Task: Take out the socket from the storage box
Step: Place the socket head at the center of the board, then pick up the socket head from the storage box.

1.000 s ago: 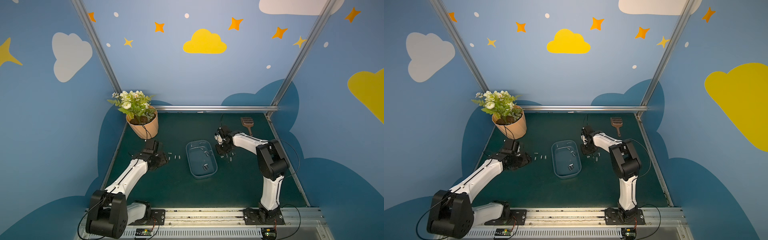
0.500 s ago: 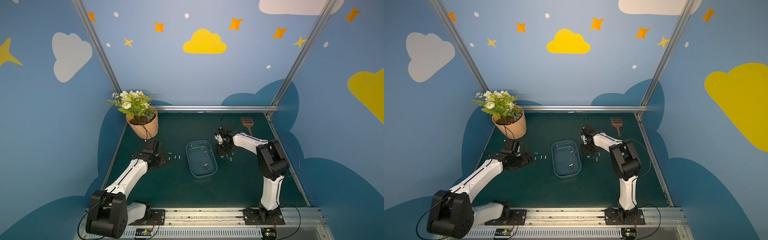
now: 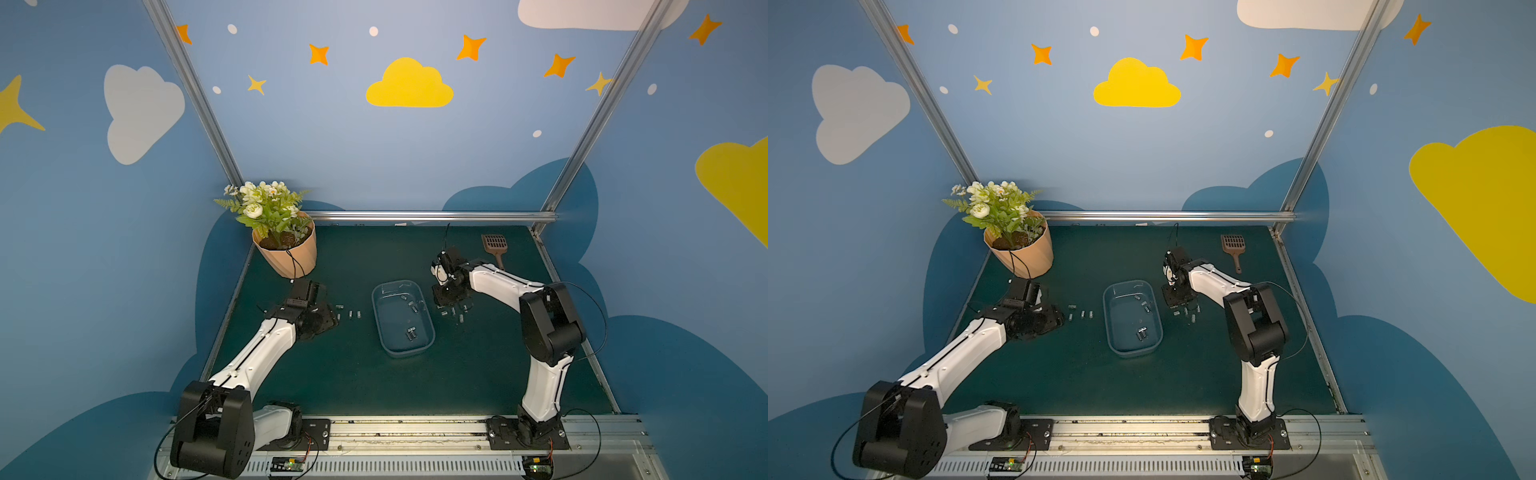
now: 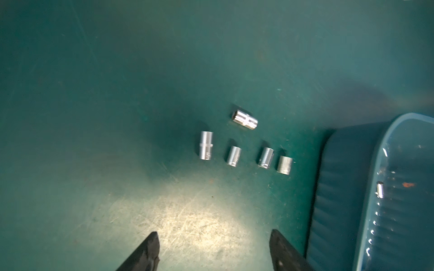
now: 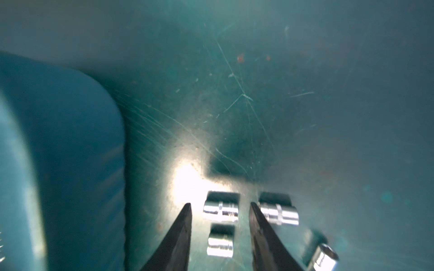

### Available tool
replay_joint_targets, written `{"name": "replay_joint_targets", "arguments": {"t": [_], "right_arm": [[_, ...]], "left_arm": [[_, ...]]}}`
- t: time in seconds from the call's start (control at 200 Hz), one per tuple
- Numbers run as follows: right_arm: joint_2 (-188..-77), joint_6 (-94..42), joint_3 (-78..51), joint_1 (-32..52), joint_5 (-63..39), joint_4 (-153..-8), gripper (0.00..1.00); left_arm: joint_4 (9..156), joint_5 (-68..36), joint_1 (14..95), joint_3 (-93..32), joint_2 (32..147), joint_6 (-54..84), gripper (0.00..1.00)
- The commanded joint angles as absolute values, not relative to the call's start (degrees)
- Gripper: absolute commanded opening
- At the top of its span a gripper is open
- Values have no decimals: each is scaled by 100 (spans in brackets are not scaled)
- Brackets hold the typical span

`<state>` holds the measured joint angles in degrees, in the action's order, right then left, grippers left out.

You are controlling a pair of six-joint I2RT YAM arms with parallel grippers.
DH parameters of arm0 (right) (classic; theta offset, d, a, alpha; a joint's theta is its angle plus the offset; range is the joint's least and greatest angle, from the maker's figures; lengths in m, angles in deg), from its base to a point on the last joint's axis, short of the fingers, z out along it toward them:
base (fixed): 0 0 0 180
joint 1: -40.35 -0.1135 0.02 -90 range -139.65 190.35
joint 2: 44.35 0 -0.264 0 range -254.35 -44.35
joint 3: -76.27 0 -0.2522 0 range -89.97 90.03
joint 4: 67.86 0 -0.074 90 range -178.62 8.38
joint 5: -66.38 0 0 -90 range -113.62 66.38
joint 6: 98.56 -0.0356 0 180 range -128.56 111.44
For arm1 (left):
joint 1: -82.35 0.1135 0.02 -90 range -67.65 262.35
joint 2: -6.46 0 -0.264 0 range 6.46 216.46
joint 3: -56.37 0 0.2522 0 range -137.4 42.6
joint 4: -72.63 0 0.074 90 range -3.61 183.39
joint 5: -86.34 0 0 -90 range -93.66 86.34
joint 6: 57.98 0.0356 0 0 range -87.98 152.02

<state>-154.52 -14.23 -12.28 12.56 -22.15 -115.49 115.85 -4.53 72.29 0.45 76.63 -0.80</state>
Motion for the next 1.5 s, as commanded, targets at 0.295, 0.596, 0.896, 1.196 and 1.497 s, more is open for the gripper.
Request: {"name": "replay_joint_targets", "arguments": {"t": [0.295,0.596,0.896,1.196,1.497], "right_arm": [[-14343,-1352,-1333,1319,-2262,-11836,41],[-13664,-1457,-2006,1375,-2119,-11828,41],[-13234,-1546,-2579,1610,-2022,-11793,41],[-12938,-1594,-2878,1931,-1990,-11784,41],[-12969,-1678,-2961,2118,-1848,-11717,41]], "left_arm": [[11522,-164,5884,-917,7947,-43,74],[11435,-176,4873,-2250,9571,112,74],[11689,-404,4442,-3571,11230,613,67],[11672,-844,4422,-4099,12071,1785,55],[11641,-1312,4408,-4552,12642,2361,51]]}}
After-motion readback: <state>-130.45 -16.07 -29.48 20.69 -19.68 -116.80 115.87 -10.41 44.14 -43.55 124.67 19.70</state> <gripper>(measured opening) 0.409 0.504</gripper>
